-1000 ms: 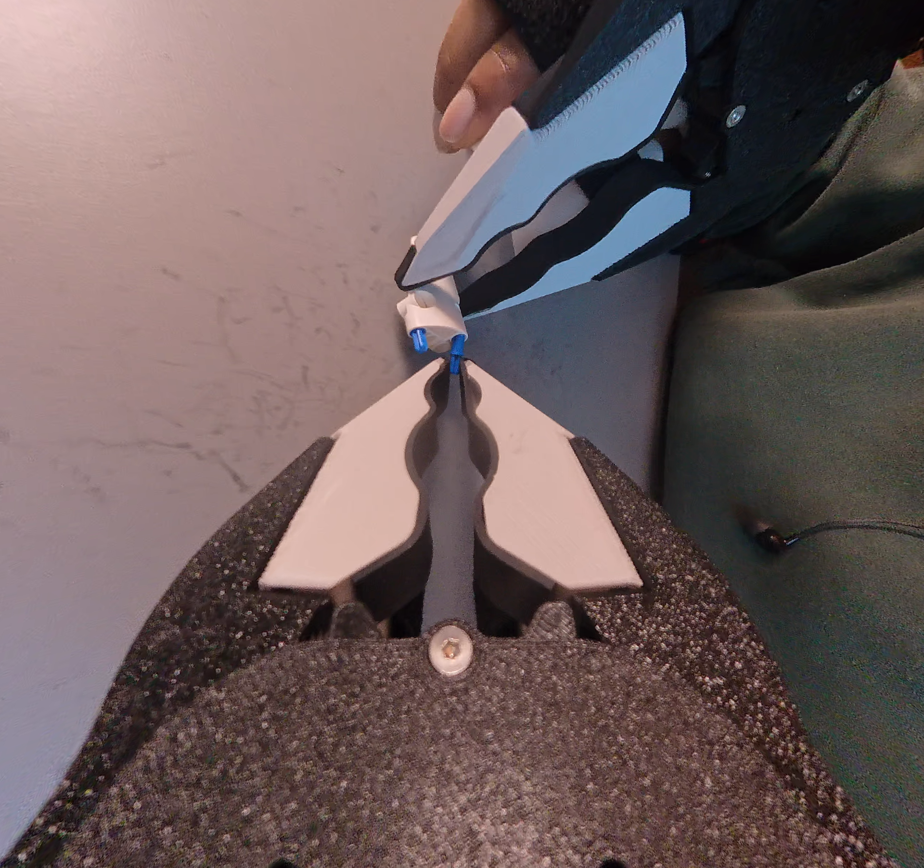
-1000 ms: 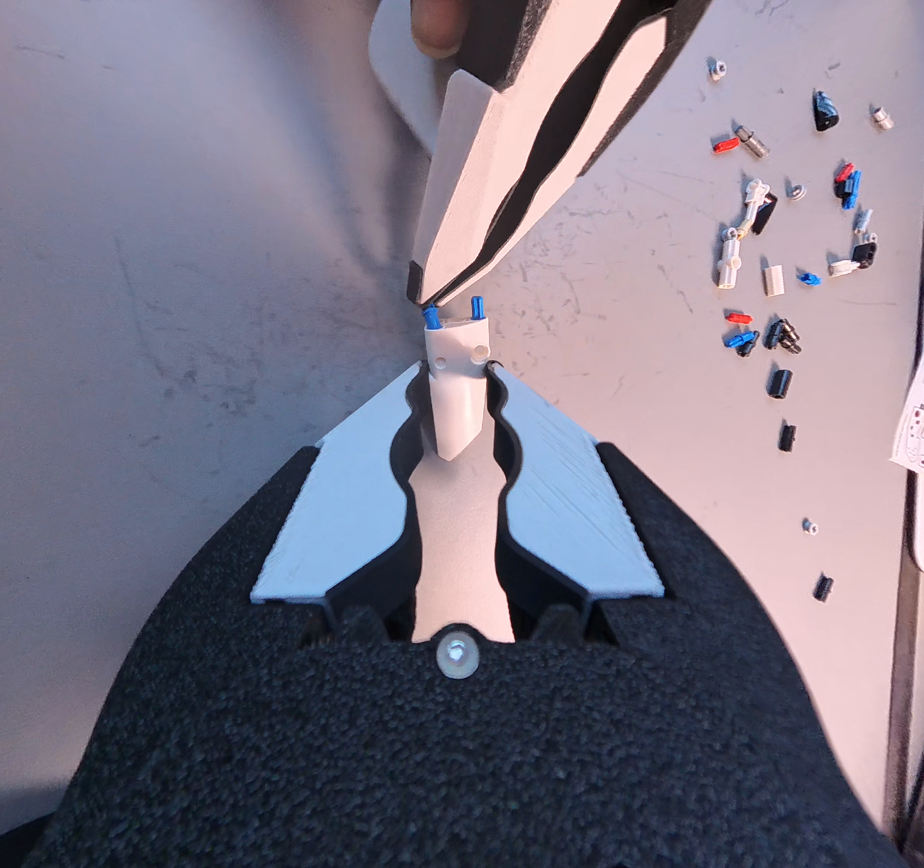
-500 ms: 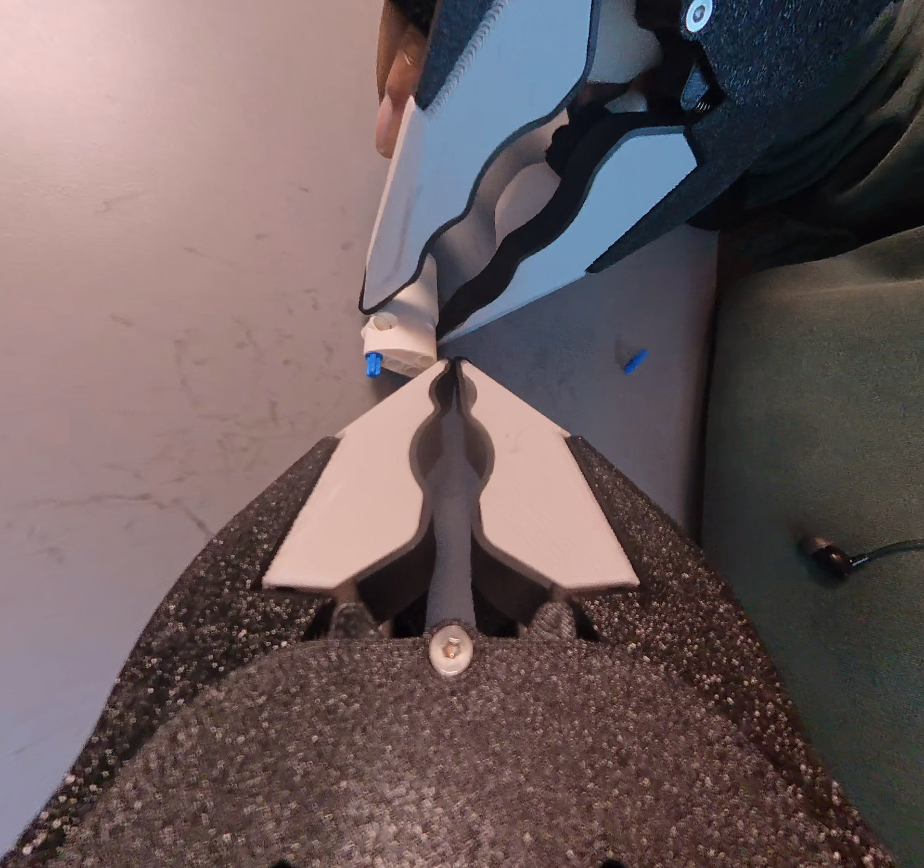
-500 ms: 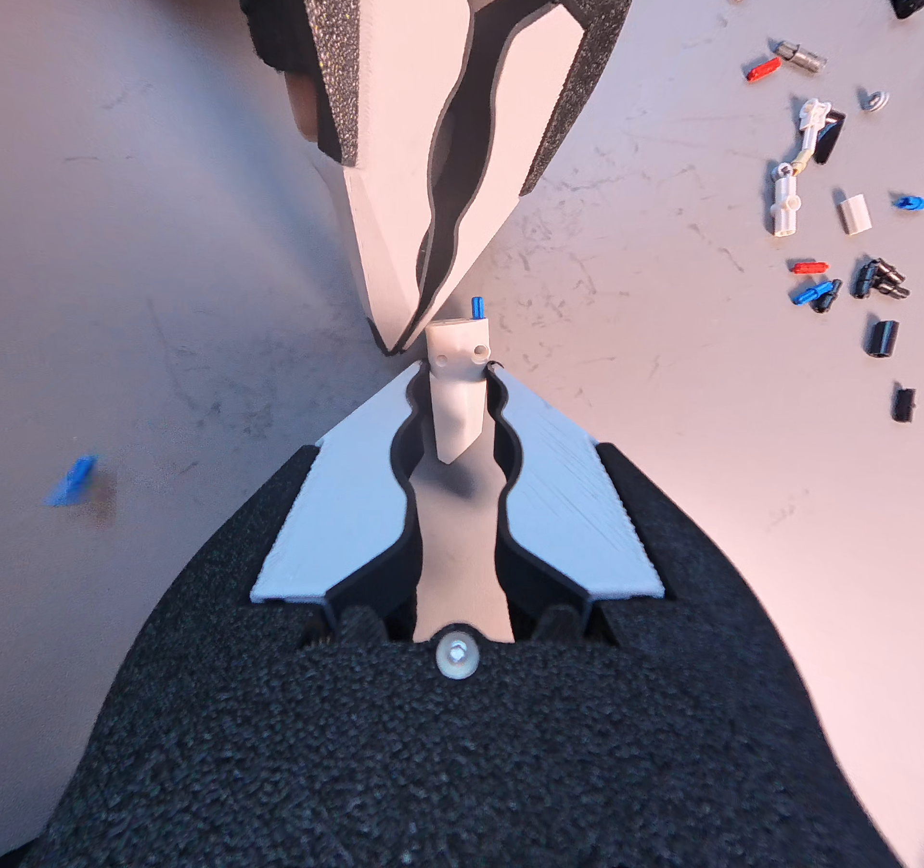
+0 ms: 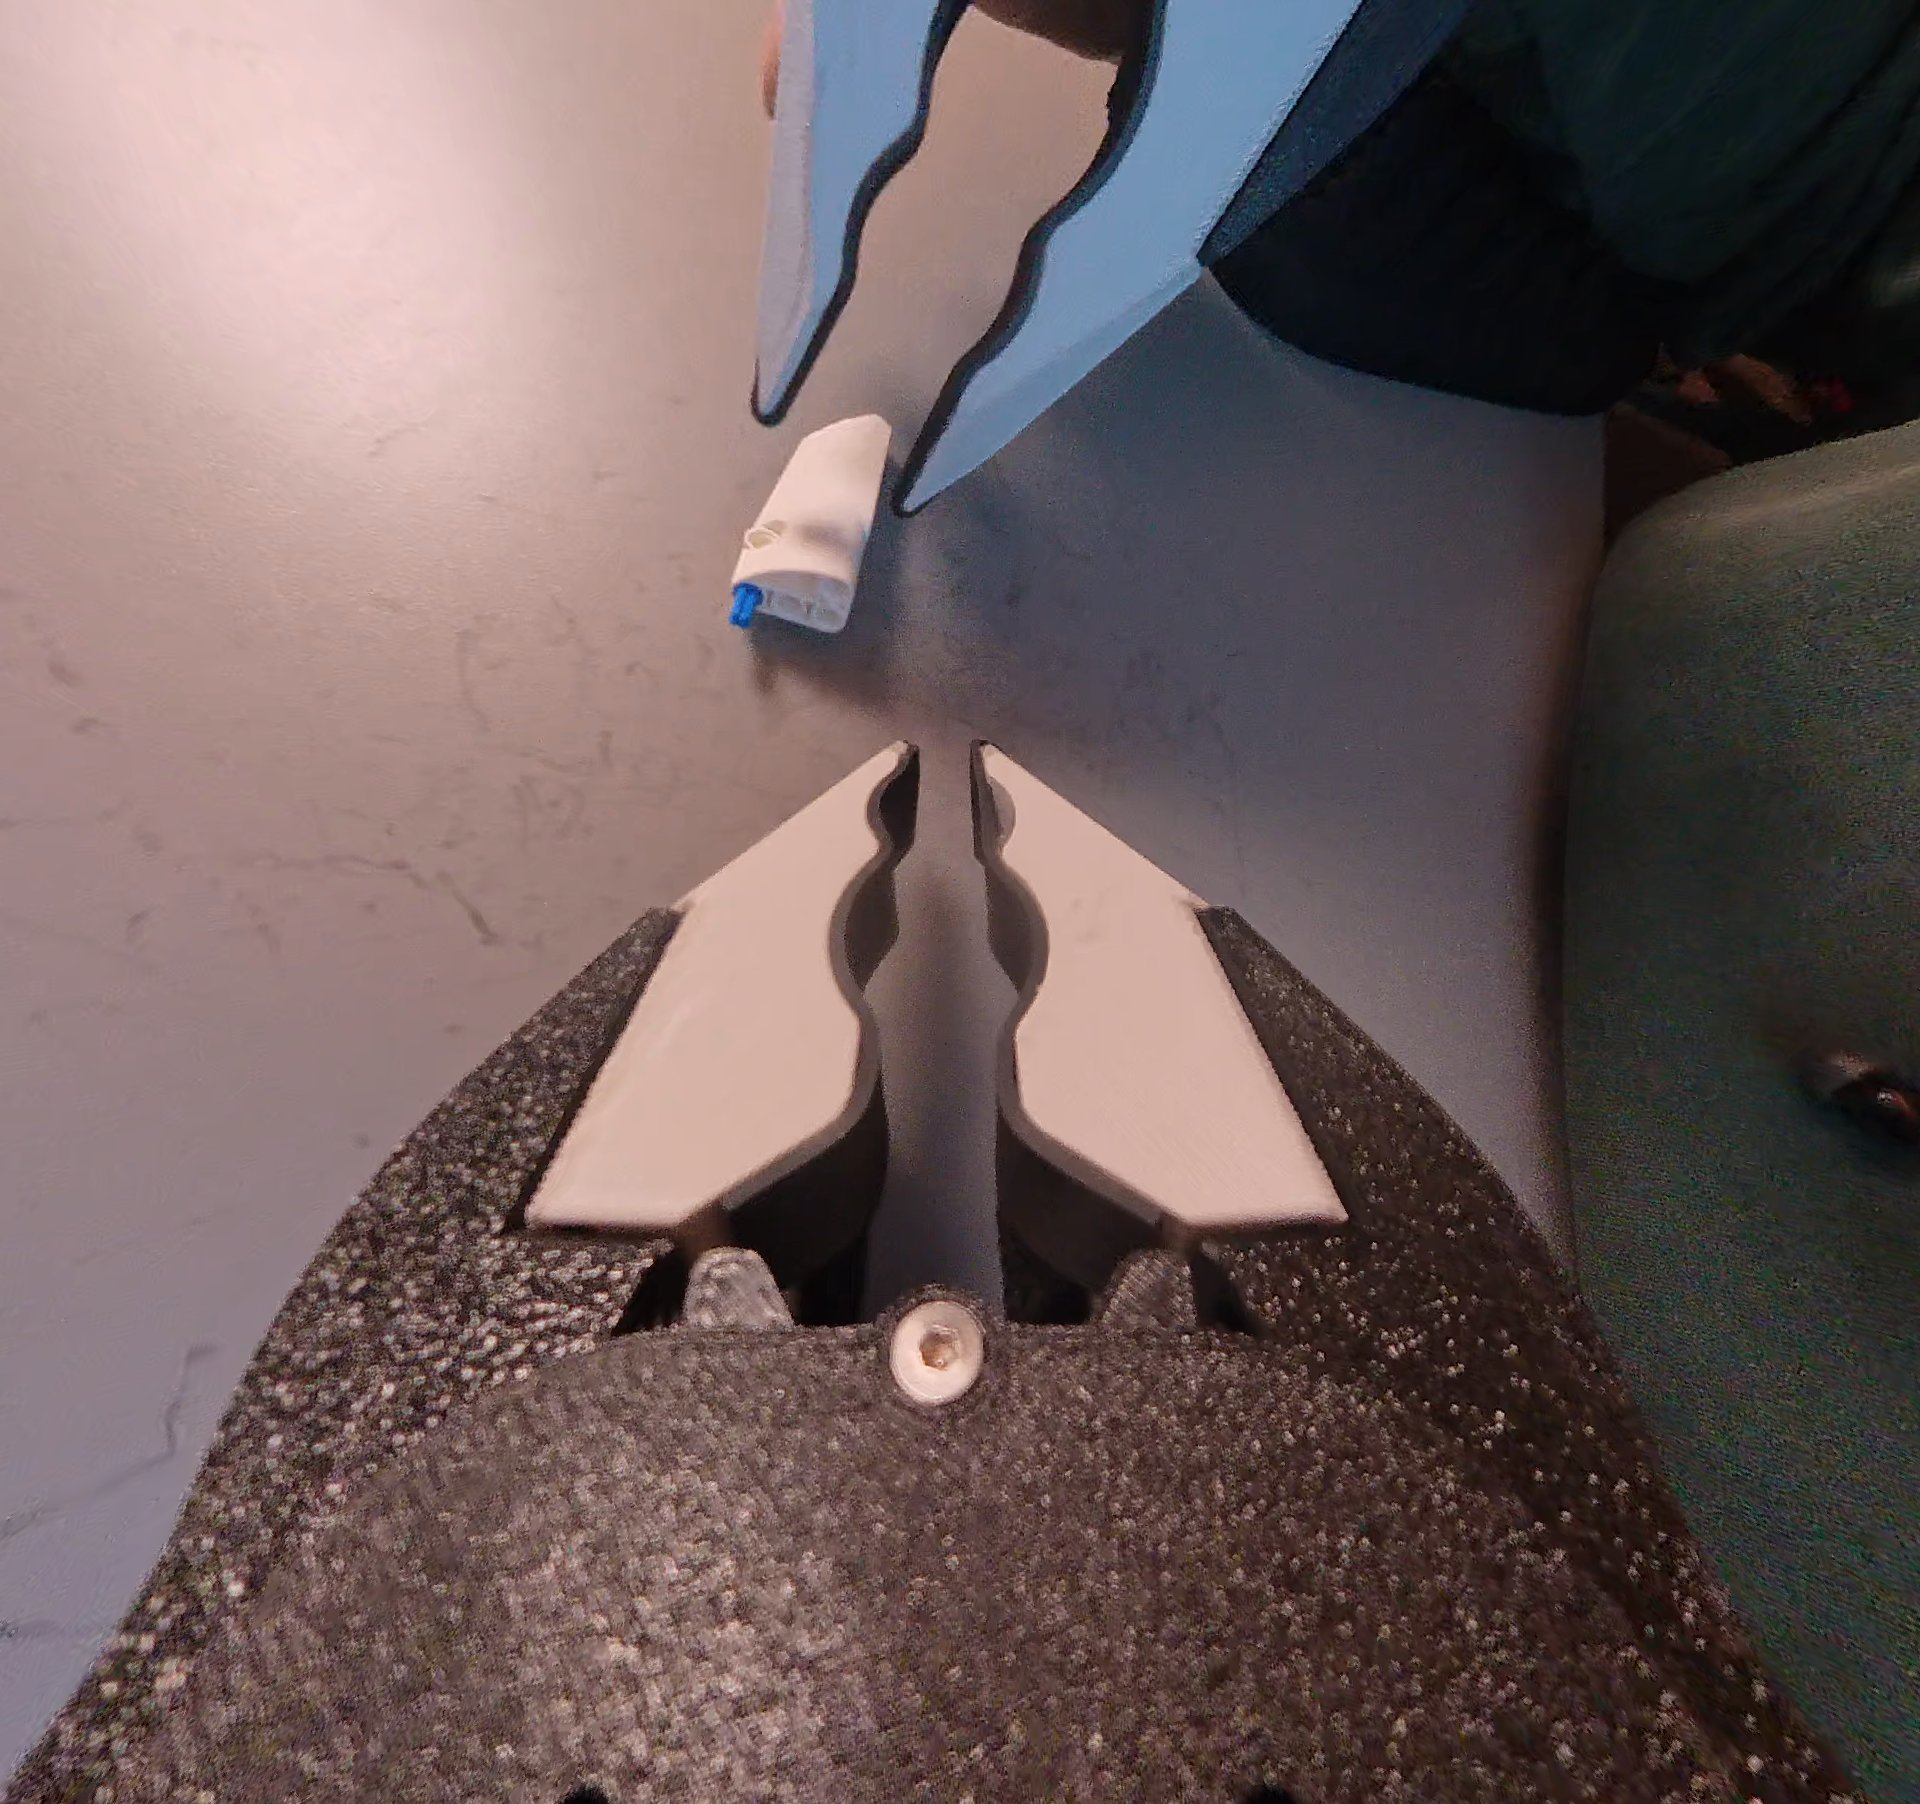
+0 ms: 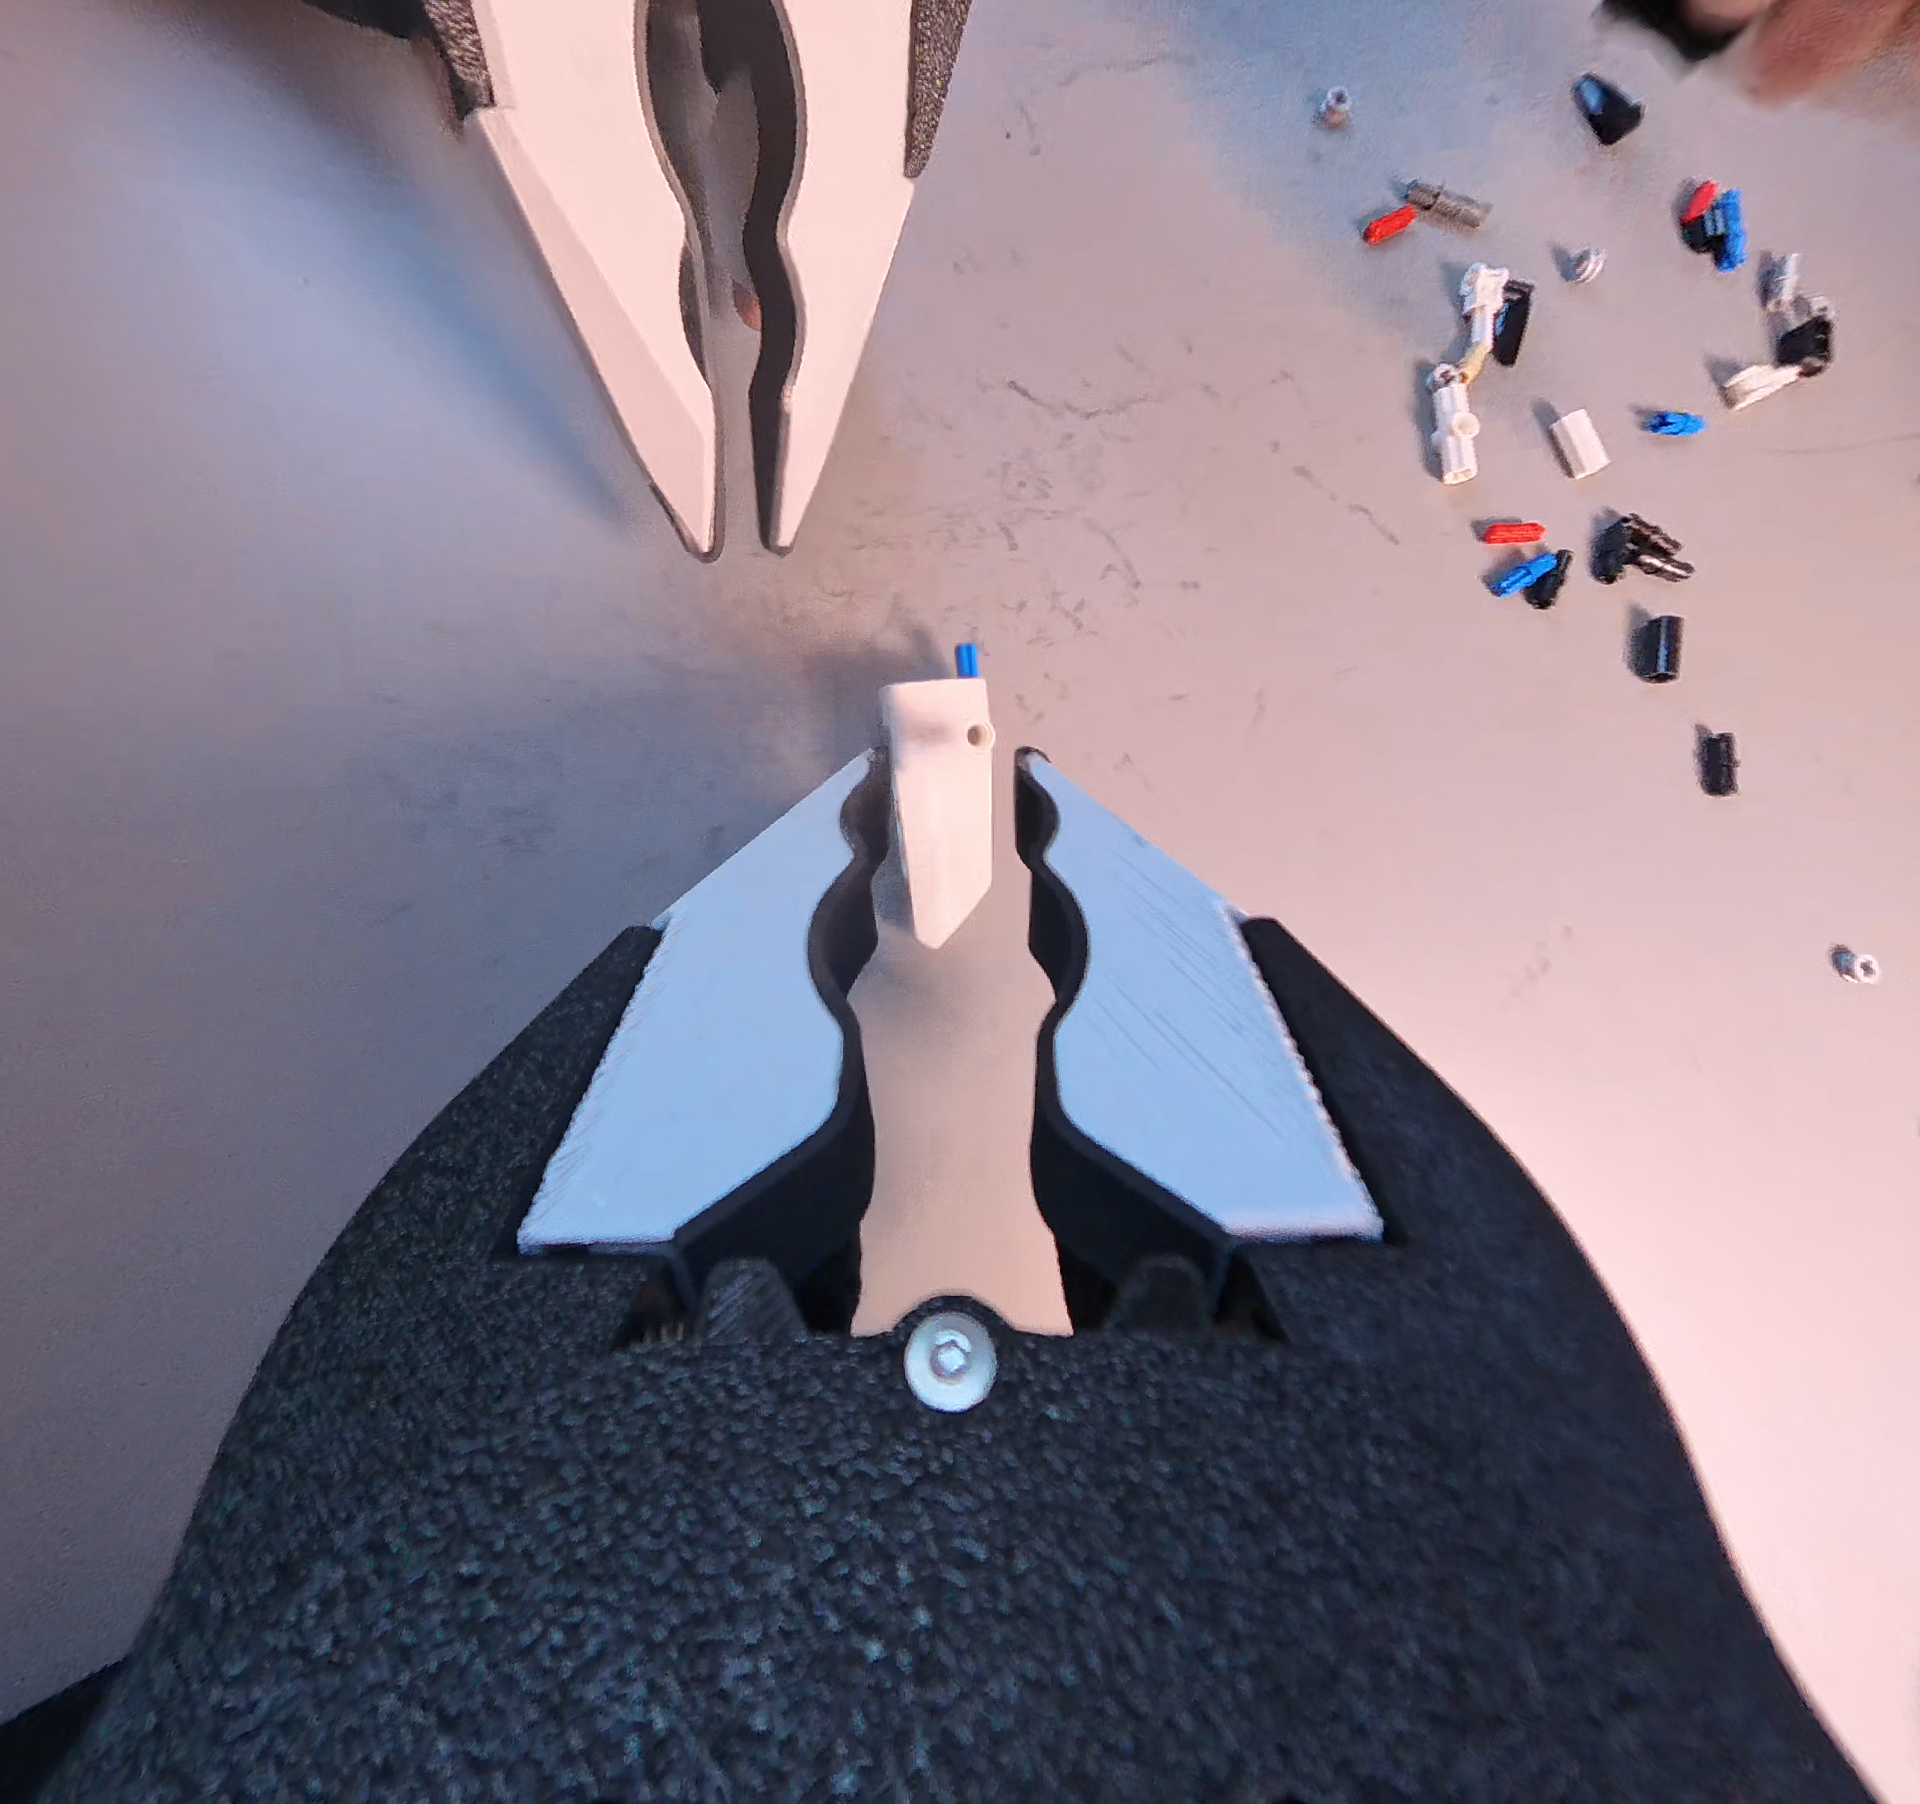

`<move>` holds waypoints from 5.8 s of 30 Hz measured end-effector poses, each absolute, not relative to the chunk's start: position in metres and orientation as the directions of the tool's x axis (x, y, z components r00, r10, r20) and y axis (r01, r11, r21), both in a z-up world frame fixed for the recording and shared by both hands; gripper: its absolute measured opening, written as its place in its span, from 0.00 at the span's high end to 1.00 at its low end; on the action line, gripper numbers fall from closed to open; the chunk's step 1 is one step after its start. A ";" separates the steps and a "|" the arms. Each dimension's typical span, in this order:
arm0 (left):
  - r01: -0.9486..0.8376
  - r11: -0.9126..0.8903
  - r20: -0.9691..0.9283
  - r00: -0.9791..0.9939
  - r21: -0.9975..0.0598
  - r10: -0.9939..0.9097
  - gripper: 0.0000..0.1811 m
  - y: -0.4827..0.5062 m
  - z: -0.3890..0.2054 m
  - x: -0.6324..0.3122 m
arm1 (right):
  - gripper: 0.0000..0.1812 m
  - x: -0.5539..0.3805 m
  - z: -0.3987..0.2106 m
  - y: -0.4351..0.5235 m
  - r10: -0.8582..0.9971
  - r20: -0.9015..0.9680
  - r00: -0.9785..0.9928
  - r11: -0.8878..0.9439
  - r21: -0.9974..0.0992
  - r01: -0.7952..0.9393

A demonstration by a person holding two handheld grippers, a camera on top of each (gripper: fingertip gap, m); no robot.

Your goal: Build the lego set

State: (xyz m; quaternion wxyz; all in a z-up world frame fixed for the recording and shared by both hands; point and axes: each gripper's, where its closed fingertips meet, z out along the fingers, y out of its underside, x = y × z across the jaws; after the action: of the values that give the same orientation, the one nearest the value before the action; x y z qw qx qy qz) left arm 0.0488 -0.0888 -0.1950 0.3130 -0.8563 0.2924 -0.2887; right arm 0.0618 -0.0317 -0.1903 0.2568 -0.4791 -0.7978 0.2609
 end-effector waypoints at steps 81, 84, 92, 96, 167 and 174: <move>-0.401 -0.300 -0.097 0.722 -0.866 -0.685 0.96 -0.098 -0.161 0.044 | 0.92 0.236 -0.235 -0.243 0.994 0.037 -0.105 0.100 -0.705 0.703; -0.402 -0.297 -0.107 0.730 -0.866 -0.675 0.96 -0.097 -0.161 0.043 | 0.92 0.240 -0.244 -0.248 0.991 0.019 -0.136 0.113 -0.676 0.728; -0.396 -0.299 -0.109 0.740 -0.868 -0.663 0.96 -0.096 -0.161 0.041 | 0.97 0.254 -0.241 -0.258 0.993 -0.031 -0.116 0.062 -0.695 0.717; -0.391 -0.303 -0.099 0.738 -0.869 -0.667 0.96 -0.096 -0.161 0.041 | 0.97 0.256 -0.206 -0.241 0.993 -0.017 -0.118 0.066 -0.748 0.661; -0.263 -0.537 0.262 0.653 -0.802 -0.711 0.98 -0.065 -0.184 0.045 | 0.80 0.056 -0.206 -0.042 0.815 0.042 -0.577 0.440 -0.694 0.571; -0.371 -0.480 0.154 0.641 -0.795 -0.752 0.98 -0.061 -0.195 0.048 | 0.87 0.051 -0.212 -0.044 0.805 0.042 -0.592 0.456 -0.681 0.572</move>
State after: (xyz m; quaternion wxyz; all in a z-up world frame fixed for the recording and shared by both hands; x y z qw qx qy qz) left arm 0.0477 -0.0607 -0.1950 0.3793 -0.8227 0.3410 -0.2511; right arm 0.0510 -0.0440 -0.2123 0.1830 -0.4131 -0.8335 0.3180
